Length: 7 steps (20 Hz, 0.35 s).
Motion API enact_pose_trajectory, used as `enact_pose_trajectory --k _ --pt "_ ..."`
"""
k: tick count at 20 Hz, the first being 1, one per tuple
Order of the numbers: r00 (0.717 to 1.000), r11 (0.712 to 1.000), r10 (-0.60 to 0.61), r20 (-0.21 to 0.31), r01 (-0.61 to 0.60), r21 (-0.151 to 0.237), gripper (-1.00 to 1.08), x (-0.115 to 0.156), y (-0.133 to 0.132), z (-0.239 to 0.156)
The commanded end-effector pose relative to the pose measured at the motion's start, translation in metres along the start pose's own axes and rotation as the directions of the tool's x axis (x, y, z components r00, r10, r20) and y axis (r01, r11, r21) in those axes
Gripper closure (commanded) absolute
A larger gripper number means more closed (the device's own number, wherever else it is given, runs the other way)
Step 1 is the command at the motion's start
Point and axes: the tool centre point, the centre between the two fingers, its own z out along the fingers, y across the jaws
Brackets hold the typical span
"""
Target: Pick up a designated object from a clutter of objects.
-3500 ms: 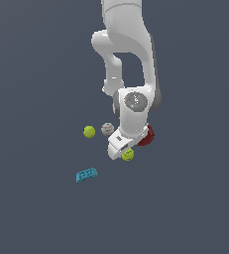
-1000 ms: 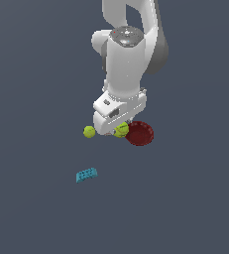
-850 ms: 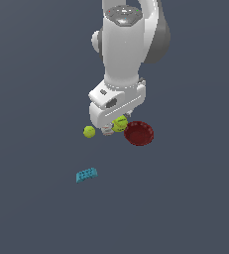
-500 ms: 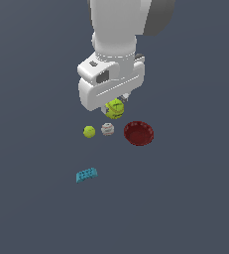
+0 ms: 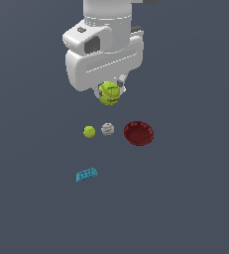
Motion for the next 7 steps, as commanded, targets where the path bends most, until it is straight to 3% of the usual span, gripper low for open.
enact_pose_trajectory --k 1,7 --pt "1.000 1.000 0.000 0.000 0.000 0.000 1.08 -0.0011 0.0014 -0.0083" --pt "1.000 1.000 0.000 0.001 0.000 0.000 1.08 -0.0008 0.0030 -0.0120"
